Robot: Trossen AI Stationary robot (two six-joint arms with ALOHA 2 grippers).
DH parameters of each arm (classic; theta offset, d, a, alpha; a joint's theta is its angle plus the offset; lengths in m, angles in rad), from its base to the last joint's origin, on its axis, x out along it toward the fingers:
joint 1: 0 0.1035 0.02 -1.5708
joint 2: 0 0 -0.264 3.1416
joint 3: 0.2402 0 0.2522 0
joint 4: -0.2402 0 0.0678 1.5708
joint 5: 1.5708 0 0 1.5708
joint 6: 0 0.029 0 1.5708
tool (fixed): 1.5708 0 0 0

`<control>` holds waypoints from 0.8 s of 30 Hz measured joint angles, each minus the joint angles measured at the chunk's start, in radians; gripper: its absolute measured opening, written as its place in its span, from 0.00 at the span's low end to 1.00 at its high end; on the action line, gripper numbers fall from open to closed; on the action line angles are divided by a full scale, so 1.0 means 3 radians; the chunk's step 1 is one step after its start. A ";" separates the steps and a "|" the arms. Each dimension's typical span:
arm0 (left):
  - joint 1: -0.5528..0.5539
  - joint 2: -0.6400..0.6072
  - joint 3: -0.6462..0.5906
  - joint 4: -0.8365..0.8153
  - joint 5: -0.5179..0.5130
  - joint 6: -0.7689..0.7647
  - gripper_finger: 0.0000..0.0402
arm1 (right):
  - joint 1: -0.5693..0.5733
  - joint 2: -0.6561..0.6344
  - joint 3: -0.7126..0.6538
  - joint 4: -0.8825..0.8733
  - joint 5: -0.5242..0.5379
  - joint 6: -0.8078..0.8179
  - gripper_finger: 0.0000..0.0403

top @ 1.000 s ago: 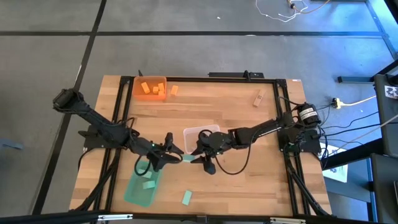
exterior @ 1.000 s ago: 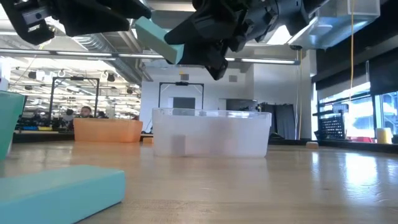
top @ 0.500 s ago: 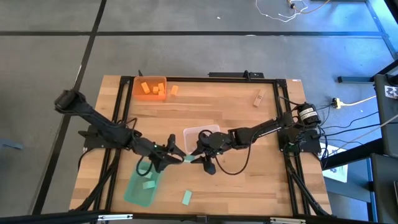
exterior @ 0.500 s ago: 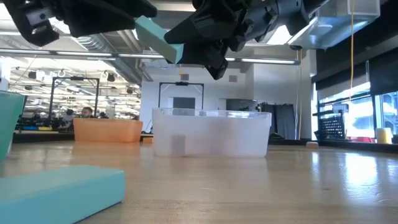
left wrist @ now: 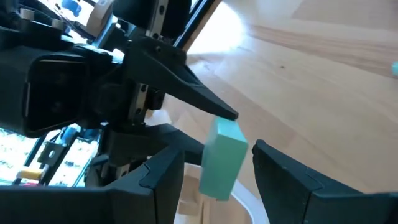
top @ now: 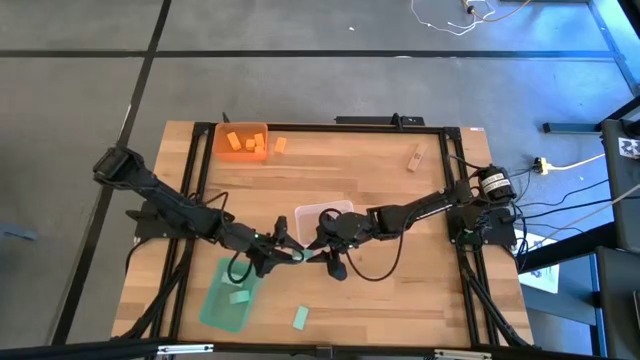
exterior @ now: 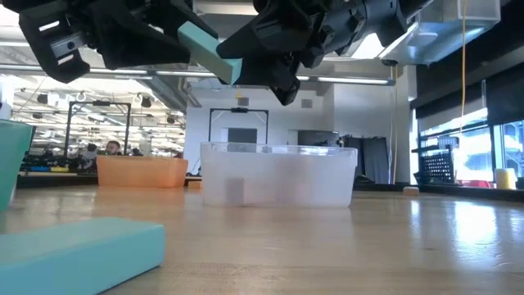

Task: Sort & place blocks by color
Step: Put the blue block into the green bin

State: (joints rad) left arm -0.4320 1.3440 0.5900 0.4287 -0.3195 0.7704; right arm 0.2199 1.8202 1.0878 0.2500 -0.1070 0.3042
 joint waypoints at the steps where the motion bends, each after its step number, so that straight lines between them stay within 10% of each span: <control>1: 0.0000 0.0010 0.0000 0.0023 -0.0002 -0.0001 0.44 | 0.0000 0.0000 0.0000 0.0000 0.0000 0.0001 0.32; 24: -0.0003 0.0018 0.0000 0.0029 0.0088 -0.0222 0.14 | 0.0003 -0.0001 0.0000 0.0009 -0.0015 0.0023 0.34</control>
State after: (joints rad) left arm -0.4328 1.3495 0.5900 0.4374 -0.2932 0.7039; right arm 0.2207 1.8198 1.0878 0.2527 -0.1116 0.3111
